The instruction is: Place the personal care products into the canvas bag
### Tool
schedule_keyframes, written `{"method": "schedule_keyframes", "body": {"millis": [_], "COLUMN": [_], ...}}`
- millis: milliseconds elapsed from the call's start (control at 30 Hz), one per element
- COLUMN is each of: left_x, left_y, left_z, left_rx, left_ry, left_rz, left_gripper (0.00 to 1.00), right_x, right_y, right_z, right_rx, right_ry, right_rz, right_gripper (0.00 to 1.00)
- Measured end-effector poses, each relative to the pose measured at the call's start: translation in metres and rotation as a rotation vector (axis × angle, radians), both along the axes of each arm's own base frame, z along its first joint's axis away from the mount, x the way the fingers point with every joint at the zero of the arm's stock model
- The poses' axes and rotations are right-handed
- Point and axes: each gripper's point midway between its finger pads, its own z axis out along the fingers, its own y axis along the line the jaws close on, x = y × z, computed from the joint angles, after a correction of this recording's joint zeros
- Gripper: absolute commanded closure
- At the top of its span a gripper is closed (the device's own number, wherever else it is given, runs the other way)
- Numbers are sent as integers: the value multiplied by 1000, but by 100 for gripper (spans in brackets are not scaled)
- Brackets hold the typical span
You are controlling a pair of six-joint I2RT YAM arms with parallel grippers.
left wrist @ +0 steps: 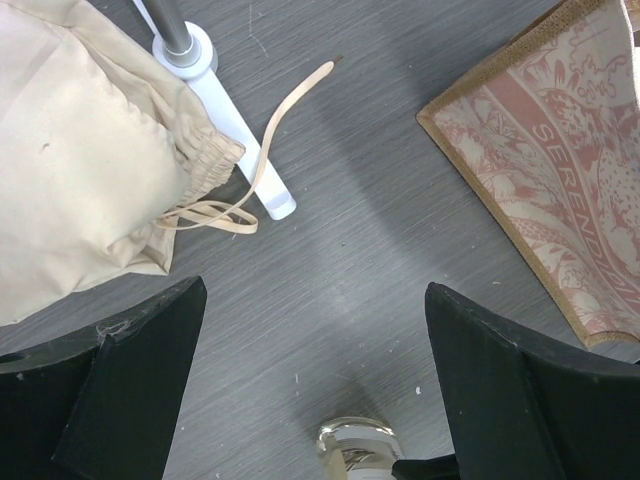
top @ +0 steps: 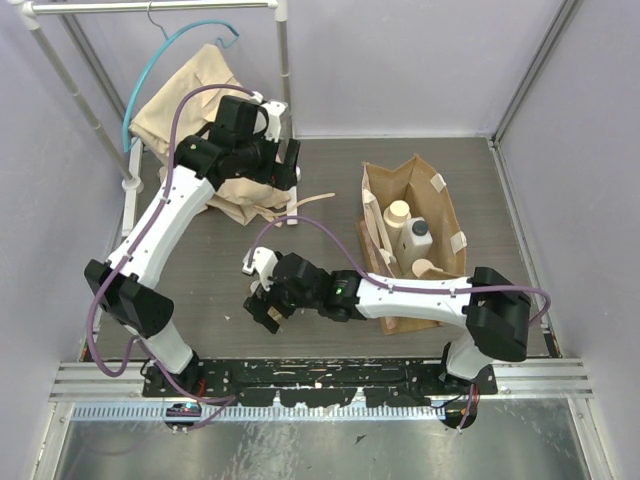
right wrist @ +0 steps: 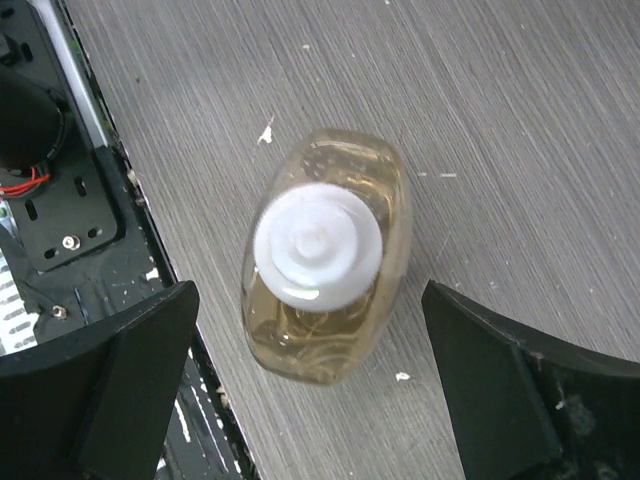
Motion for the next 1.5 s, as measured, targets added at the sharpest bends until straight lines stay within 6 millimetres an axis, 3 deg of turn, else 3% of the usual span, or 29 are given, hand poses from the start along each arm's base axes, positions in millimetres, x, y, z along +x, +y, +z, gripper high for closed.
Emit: {"method": "schedule_keyframes", "body": {"millis": [233,500,600,700,733,833,967,1100,1200,1333,1400,1500], "left_x": [0,-2,-2,-2,-3,-3,-4,-4,-5,-8,-9,-7], "left_y": [1,3,5,5,6,6,7,8,7,4,2,-3], "left_z": [1,2,1,0,-1,-2,-4,-6,-6,-5,-3,5], "left_rx": [-3,-6,-5,-5,-4,-4,-8,-11,-16,-31,-40,-62], "left_ry": [-1,-3,-1,2,4,8,12,20,24,32,36,30], "left_rz": [0,3,5,6,6,5,3,1,-5,-23,-34,-53], "left_gripper": [2,2,2,2,2,2,2,2,2,2,2,2], "right_x": [3,9,12,14,16,15,14,15,17,12,8,4], "right_y": [19,31,30,26,25,25,25,23,12,-28,-48,-73], "right_z": [7,-17,-24,-26,-25,-25,-25,-25,-24,-11,9,61], "right_rx": [23,-47,-81,-106,-109,-112,-114,-116,-148,-235,-233,-162], "right_ry": [-47,-84,-98,-110,-117,-112,-111,-106,-102,-76,-67,-70], "right_rz": [5,-10,-22,-27,-34,-36,-35,-51,-91,-153,-179,-220], "right_gripper": [0,3,19,53,59,72,95,99,99,99,99,99]}}
